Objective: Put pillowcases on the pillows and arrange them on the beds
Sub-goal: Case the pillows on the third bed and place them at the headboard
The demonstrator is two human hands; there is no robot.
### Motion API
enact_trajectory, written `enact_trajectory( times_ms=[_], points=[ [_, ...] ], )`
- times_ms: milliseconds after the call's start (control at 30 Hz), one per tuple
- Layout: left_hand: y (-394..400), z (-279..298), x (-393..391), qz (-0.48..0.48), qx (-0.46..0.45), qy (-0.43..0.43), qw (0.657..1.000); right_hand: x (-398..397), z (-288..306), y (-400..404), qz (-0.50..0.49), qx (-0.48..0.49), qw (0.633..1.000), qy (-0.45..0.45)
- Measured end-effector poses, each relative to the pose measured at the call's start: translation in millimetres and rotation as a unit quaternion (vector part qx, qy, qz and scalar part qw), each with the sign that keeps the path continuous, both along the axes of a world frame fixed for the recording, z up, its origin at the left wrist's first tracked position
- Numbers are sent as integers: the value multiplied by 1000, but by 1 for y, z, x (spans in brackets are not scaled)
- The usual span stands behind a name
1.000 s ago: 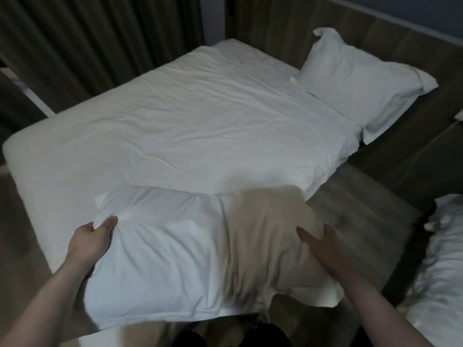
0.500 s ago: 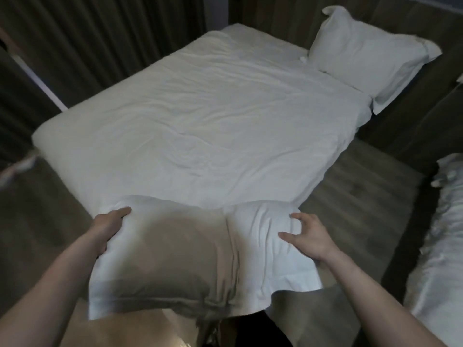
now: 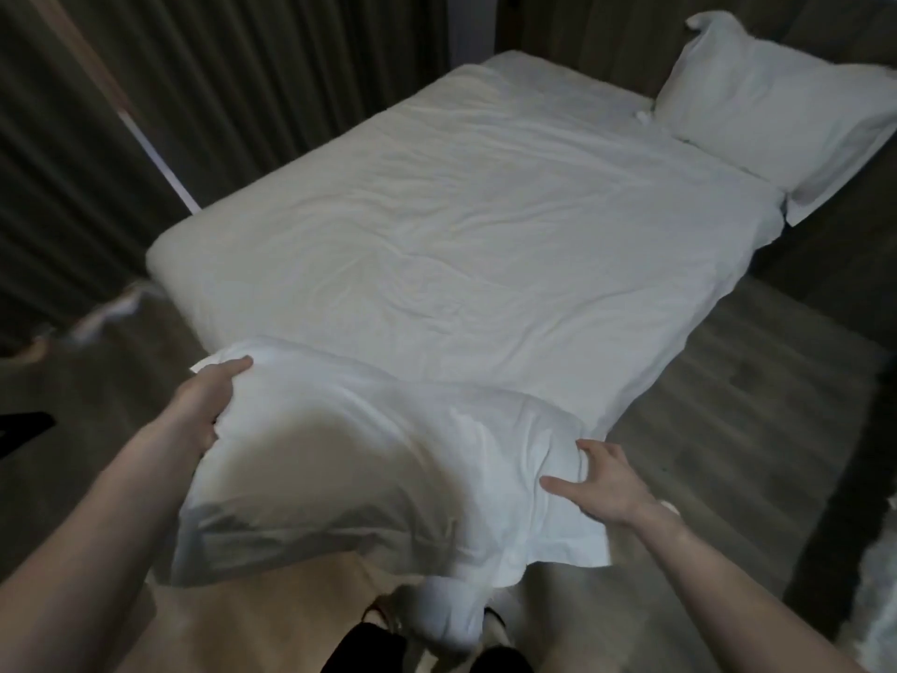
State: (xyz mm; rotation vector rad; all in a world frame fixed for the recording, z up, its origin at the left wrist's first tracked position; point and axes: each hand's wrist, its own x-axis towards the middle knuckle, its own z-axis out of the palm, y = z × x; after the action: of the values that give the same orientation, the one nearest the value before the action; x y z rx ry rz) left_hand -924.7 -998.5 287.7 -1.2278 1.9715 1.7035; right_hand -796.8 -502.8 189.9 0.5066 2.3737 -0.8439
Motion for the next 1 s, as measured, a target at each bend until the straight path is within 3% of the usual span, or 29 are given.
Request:
enact_trajectory(
  times_ms=[167, 333, 500, 700, 833, 1000],
  points=[
    [-52, 7, -41, -13, 20, 33, 999, 5, -1, -71, 45, 20, 999, -5],
    [-97, 16, -74, -51, 42, 35, 997, 1, -20, -213, 146, -9, 987, 73],
    [-180, 15, -114, -70, 32, 38, 996, -30, -34, -331, 17, 72, 974, 214],
    [-290, 24, -171, -133, 23, 38, 990, -87, 17, -420, -83, 61, 964, 245],
    [-410, -55, -265, -199, -31, -3, 980, -138, 52, -462, -93, 67, 936, 334],
    [-409, 49, -242, -250, -31, -19, 968, -208, 77, -506, -98, 87, 930, 344]
  ],
)
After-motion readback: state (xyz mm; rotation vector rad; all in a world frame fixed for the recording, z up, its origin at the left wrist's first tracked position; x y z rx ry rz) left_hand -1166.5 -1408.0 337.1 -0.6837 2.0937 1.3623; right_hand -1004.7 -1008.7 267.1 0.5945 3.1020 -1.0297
